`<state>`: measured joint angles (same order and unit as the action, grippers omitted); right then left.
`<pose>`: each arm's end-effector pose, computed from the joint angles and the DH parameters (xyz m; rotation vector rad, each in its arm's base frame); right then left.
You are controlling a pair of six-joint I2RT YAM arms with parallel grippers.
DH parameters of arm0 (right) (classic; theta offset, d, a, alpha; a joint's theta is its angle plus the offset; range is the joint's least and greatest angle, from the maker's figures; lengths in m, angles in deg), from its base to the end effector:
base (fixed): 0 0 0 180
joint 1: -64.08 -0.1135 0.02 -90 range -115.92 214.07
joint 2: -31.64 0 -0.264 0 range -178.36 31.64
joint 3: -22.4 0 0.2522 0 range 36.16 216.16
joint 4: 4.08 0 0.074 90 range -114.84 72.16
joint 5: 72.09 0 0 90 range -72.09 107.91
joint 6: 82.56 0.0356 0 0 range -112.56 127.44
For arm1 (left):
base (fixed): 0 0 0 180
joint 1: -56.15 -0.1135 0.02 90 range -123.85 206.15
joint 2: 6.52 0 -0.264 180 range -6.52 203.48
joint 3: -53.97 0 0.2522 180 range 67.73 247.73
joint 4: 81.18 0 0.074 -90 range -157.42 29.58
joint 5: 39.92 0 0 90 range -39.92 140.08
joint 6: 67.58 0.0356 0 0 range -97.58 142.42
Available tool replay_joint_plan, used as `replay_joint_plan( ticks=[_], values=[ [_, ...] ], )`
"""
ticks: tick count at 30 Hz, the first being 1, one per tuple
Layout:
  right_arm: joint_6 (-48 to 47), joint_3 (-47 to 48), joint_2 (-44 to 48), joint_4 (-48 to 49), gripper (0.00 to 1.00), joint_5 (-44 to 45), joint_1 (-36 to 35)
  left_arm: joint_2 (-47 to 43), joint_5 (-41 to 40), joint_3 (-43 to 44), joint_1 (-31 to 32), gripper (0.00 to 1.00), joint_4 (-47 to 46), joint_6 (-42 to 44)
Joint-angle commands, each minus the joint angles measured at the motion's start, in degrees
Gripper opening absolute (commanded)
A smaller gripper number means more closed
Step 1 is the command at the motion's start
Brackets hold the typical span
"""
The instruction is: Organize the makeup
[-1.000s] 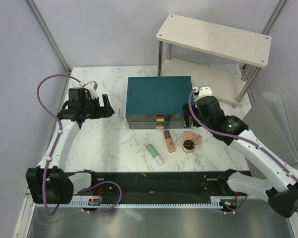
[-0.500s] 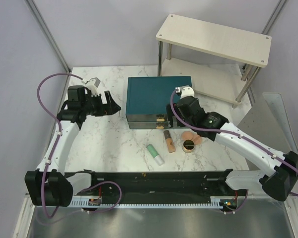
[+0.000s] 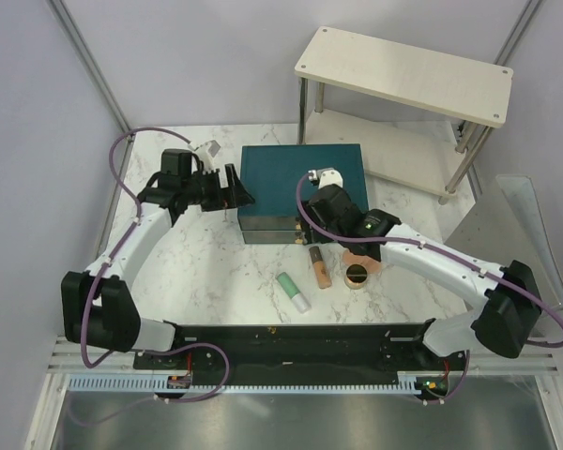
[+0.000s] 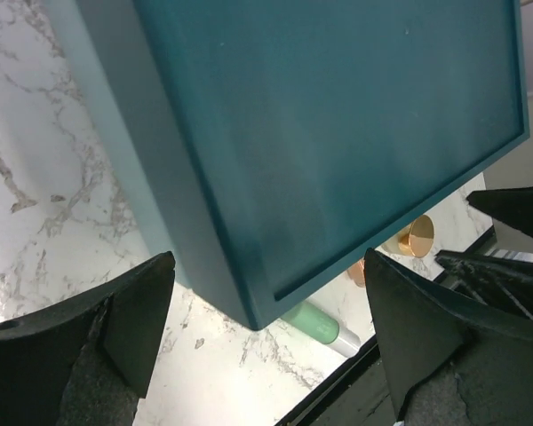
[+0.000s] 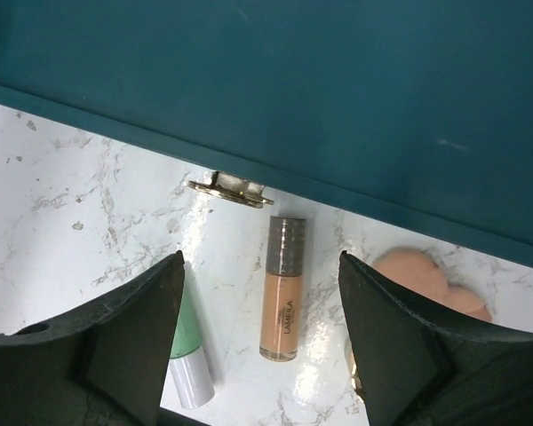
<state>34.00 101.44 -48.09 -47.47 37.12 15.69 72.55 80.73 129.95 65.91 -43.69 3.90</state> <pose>0.2096 0.2183 0.2954 -0.2734 2.2877 0.2837 0.2938 -0.0690 0.2911 0.1130 2.3043 -0.8656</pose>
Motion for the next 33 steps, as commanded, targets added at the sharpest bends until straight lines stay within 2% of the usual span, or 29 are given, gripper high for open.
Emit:
replay_joint_plan(
  ticks=[1,10,14,19,22,25,26,29,33],
  values=[
    [3.05,2.75,-2.01,4.66,0.78,-2.58,-1.19,1.96,1.34,3.79,1.58,0.93,-3.59,-2.57],
    [5.69,3.45,-7.11,6.25,0.81,-1.54,-1.28,5.83,1.16,5.37,2.37,0.93,-4.39,-1.87],
    [6.30,4.77,-9.22,6.25,0.74,1.79,-1.28,6.80,0.81,5.99,2.72,0.94,-4.30,-1.60],
    [6.74,6.44,-11.42,6.86,0.74,3.91,-1.36,7.59,0.55,6.08,3.33,0.93,-4.30,-1.08],
    [7.01,7.76,-12.82,7.04,0.67,5.05,-1.28,8.12,0.46,6.08,3.60,0.93,-4.21,-0.99],
    [7.09,9.08,-14.23,6.60,0.50,5.32,-1.28,8.56,0.02,6.08,3.95,0.93,-4.04,-0.81],
    [7.09,9.25,-14.49,6.43,0.34,5.32,-1.28,8.65,-0.07,6.08,3.95,0.93,-4.13,-0.81],
    [7.10,9.17,-14.23,5.64,0.15,5.23,-1.28,9.09,-0.59,6.08,4.13,0.93,-3.78,-0.81],
    [6.83,8.82,-13.97,4.58,0.05,3.66,-1.37,10.05,-1.21,6.16,4.48,0.93,-3.51,-0.81]
  ],
)
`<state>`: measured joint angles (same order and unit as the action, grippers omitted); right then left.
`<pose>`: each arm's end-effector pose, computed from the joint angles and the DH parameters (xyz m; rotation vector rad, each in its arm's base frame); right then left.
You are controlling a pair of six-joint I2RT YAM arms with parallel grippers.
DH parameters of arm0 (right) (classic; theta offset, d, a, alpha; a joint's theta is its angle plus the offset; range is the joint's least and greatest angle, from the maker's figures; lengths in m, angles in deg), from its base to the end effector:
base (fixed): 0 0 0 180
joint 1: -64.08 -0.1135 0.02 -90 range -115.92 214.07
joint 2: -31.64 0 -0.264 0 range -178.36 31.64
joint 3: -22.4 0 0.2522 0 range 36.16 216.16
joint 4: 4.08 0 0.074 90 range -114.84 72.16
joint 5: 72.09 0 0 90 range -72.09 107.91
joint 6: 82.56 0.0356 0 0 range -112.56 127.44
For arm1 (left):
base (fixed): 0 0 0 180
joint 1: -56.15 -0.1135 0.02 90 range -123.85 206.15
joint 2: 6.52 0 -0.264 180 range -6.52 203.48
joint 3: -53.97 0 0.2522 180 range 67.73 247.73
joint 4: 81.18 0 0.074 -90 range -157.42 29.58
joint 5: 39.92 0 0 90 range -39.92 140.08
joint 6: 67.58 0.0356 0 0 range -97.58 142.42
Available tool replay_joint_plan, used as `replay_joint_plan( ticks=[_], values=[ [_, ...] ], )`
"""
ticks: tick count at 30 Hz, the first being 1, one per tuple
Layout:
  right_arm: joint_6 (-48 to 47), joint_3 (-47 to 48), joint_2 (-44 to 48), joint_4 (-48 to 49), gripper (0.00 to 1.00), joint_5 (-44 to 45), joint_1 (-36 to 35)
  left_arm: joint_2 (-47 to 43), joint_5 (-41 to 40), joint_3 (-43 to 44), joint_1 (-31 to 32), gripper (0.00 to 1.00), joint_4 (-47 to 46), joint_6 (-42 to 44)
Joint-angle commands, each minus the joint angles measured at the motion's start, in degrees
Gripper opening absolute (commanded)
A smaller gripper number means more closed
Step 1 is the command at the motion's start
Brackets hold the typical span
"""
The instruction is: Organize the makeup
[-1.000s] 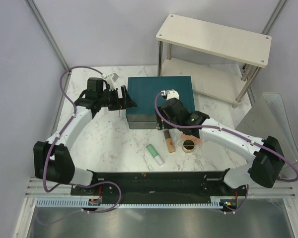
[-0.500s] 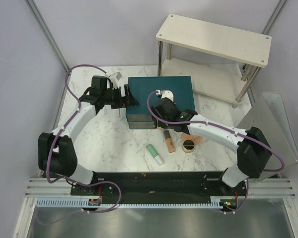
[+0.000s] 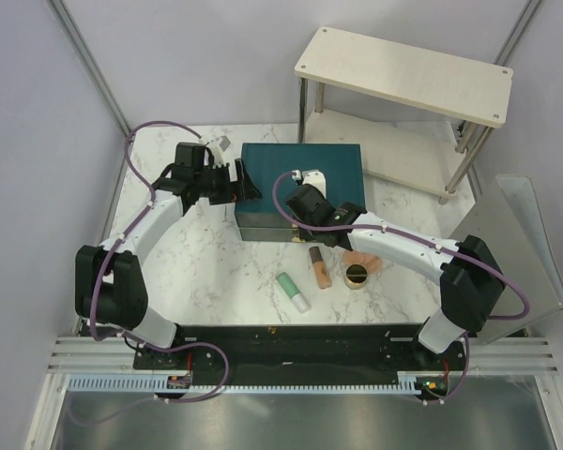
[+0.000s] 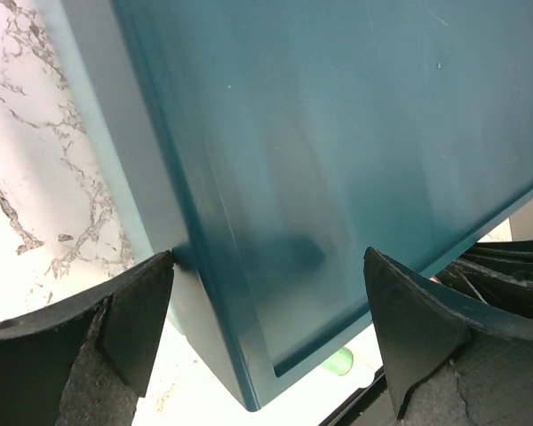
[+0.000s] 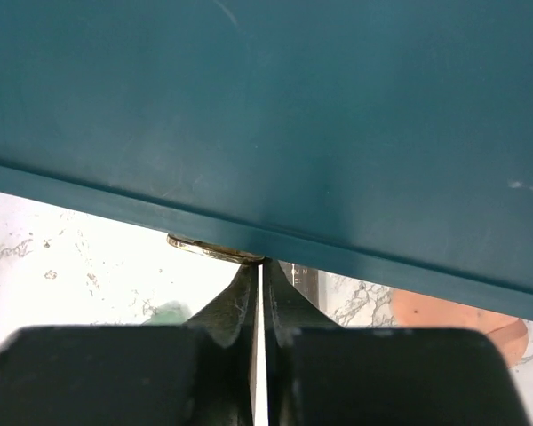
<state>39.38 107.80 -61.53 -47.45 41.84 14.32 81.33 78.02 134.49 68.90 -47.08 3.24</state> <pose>0.2380 0.2589 0.2600 -0.1914 2.3613 0.1664 0.3273 -0.0912 0.2754 0.1300 2.3322 -0.8433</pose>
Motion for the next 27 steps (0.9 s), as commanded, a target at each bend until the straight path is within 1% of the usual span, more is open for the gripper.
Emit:
replay_joint_plan(
  ticks=[1,5,6,7,9,10,13,16,21,22,25,27],
  values=[
    [1.37,2.54,-0.53,3.86,0.01,-1.51,0.01,1.70,1.41,1.70,1.48,0.93,0.14,-0.16],
    [1.37,1.32,0.35,3.59,0.00,-1.86,-0.25,2.50,1.32,1.88,1.83,0.93,0.14,0.11],
    [1.37,1.31,0.44,3.59,0.01,-1.77,-0.17,2.67,1.24,2.05,1.84,0.93,0.40,0.19],
    [1.45,1.31,0.53,3.50,0.04,-1.69,-0.16,2.76,1.24,2.06,1.84,0.93,0.58,0.28],
    [1.63,1.49,0.88,3.50,0.16,-1.51,-0.17,2.85,1.23,2.41,1.92,0.93,0.84,0.37],
    [1.54,1.49,0.88,3.50,0.32,-1.51,-0.25,3.02,1.32,2.41,1.92,0.93,0.76,0.37],
    [1.54,2.02,1.14,3.50,0.54,-2.30,-0.16,3.02,1.68,2.49,2.19,0.93,1.02,-0.07],
    [1.72,2.10,1.14,3.59,0.64,-2.83,-0.17,2.76,1.85,2.41,2.98,0.93,1.02,-0.68],
    [1.98,2.02,0.79,3.50,0.69,-1.25,-0.17,0.75,2.47,2.15,4.56,0.93,1.20,-2.53],
    [1.72,2.10,0.44,3.50,0.72,-0.72,-0.25,0.30,2.64,2.06,4.91,0.93,1.20,-2.79],
    [1.46,3.24,-1.14,3.50,0.75,0.33,-0.17,-0.75,2.64,1.62,6.23,0.93,1.55,-3.50],
    [1.54,3.95,-2.02,3.50,0.75,0.42,-0.34,-1.02,2.73,1.44,7.46,0.93,1.98,-3.50]
  ],
)
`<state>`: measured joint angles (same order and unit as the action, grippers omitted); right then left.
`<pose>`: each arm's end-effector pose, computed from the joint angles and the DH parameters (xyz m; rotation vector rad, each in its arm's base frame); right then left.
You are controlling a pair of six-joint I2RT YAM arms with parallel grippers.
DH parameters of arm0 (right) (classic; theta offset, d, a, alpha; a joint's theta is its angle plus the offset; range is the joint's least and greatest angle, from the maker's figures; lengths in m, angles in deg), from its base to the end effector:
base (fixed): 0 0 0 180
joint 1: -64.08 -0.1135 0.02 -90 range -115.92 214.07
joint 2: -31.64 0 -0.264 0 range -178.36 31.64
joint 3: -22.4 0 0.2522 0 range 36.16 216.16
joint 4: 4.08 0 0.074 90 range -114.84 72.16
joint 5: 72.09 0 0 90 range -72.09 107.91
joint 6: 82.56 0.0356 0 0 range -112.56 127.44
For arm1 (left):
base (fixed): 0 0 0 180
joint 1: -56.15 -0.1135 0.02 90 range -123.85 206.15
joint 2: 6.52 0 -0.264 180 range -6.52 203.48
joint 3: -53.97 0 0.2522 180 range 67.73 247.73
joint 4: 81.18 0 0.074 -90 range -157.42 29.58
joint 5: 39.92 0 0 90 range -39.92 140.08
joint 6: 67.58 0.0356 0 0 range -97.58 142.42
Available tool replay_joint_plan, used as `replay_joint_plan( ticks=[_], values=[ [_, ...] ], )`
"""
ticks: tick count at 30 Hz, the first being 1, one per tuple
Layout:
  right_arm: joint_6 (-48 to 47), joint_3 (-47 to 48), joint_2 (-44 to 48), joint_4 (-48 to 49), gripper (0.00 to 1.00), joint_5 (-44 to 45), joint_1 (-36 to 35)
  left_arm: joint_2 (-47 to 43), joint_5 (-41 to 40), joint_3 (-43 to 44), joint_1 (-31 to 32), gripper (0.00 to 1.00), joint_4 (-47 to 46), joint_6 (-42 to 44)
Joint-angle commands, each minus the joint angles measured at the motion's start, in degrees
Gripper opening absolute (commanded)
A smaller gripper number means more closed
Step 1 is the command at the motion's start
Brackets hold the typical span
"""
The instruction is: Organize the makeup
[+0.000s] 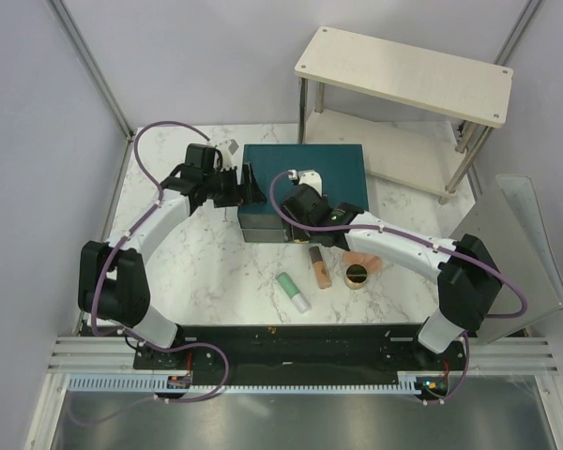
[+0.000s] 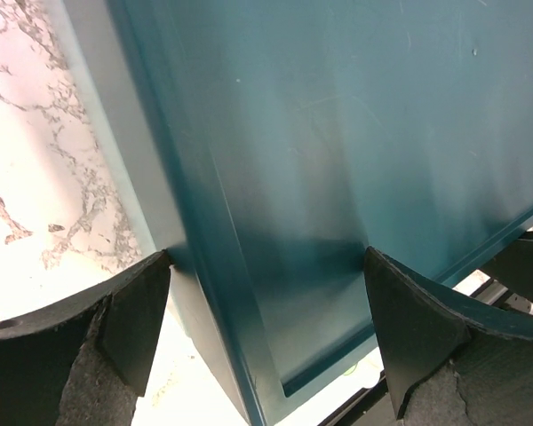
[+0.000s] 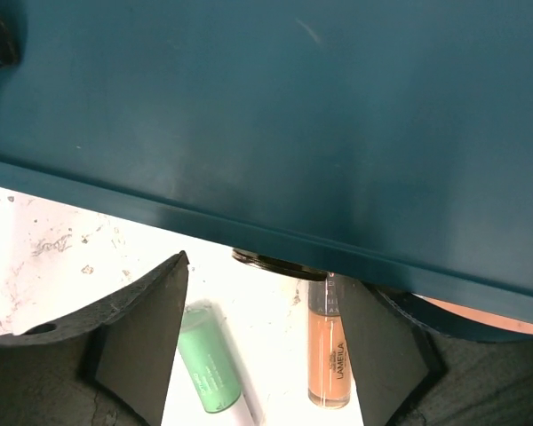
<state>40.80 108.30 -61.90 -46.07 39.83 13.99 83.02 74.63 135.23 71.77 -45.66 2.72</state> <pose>0.2383 0.2642 0.2619 -0.1773 2.3617 0.2366 0.3275 -0.1069 0.2675 0.1359 2.3851 -0.8010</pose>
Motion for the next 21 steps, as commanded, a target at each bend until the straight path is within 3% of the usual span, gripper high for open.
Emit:
replay_joint_plan(
  ticks=[1,7,9,12,17,19,21],
  values=[
    [0.21,3.62,-2.00,2.12,0.75,2.52,0.16,-2.88,6.12,0.52,4.95,0.93,0.74,-2.97],
    [1.88,2.57,-1.74,2.04,0.67,6.56,0.16,-3.75,5.42,-1.15,7.58,0.93,0.92,-3.15],
    [2.75,2.04,-1.12,1.95,0.58,9.10,0.08,-3.67,5.33,-1.58,7.85,0.93,0.92,-3.15],
    [3.72,0.90,0.11,1.95,0.34,12.10,0.16,-3.58,5.33,-1.85,7.94,0.93,0.92,-2.97],
    [4.08,-0.59,1.16,1.69,0.16,12.19,0.16,-2.88,5.15,-1.59,7.94,0.93,1.01,-2.88],
    [3.90,-1.03,1.34,1.42,0.03,10.62,0.08,-2.44,5.15,-1.41,7.94,0.93,1.01,-3.06],
    [3.38,-1.21,1.52,1.16,0.00,8.25,0.16,-1.91,4.89,-1.06,7.94,0.93,1.00,-3.15]
  ],
)
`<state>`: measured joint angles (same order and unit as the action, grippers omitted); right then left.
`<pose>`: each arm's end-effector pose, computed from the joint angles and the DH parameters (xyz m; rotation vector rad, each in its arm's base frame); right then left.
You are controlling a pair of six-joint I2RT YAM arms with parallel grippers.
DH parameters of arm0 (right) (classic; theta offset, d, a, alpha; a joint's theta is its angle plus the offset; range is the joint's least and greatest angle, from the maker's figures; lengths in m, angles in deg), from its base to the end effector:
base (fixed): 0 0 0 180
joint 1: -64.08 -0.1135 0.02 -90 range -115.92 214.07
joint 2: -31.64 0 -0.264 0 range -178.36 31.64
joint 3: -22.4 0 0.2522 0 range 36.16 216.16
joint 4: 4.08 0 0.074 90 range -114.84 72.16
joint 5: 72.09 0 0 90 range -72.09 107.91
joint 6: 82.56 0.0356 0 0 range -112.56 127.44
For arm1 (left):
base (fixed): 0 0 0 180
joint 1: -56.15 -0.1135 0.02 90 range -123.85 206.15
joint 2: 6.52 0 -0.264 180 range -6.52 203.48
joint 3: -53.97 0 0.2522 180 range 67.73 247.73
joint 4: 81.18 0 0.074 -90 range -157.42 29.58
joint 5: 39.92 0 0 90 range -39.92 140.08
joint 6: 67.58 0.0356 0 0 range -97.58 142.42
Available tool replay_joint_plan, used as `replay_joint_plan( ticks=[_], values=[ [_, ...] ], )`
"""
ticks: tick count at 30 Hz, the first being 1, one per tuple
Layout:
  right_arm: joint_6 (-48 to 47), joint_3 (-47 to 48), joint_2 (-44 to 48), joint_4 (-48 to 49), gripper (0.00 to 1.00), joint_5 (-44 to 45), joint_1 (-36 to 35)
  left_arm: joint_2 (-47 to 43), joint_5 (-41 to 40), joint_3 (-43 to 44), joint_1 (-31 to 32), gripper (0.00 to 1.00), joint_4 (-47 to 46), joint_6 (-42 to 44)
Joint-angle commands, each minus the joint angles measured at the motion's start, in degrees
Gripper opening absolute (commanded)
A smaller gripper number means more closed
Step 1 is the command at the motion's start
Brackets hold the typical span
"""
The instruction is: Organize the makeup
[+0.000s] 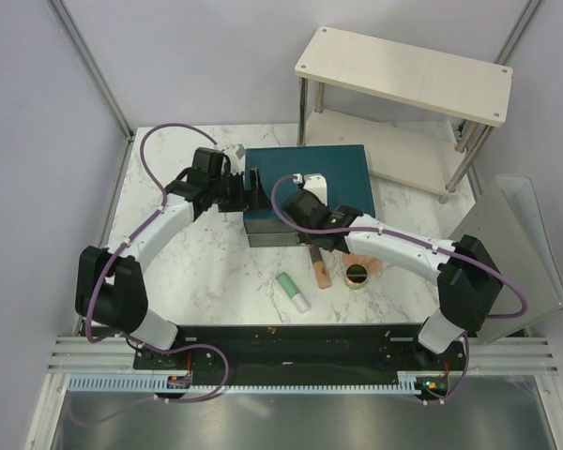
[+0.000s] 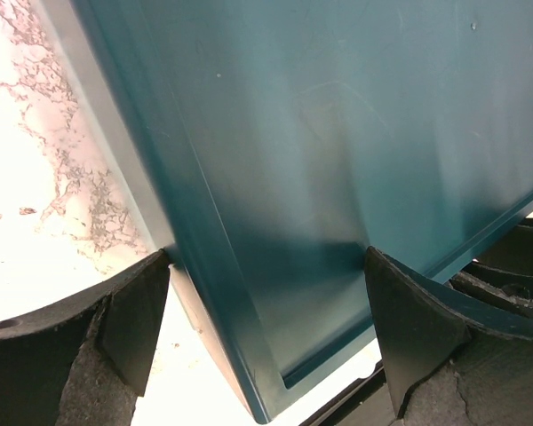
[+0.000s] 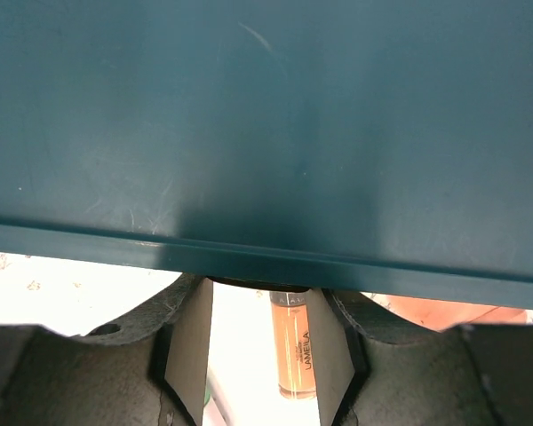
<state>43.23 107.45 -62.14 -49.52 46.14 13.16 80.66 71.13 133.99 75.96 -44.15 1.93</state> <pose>0.2327 0.2598 0.2532 -0.1205 2.3653 0.0923 0.3100 -0.1253 0.2710 0.1743 2.4036 -0.7687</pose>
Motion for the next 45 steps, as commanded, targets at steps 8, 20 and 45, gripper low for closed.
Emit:
replay_joint_plan(
  ticks=[8,20,45],
  values=[
    [-0.72,-1.59,2.28,0.05,0.00,-5.02,-0.14,3.52,6.54,2.47,3.74,0.93,0.02,-3.06],
    [-1.42,-3.43,4.13,-11.29,0.00,-12.66,-5.15,7.48,3.90,5.11,3.74,0.93,0.82,-4.12],
    [-2.22,1.66,12.74,-20.08,0.27,-14.26,-8.41,5.64,-0.67,6.25,3.74,0.95,3.71,-2.54]
  ],
)
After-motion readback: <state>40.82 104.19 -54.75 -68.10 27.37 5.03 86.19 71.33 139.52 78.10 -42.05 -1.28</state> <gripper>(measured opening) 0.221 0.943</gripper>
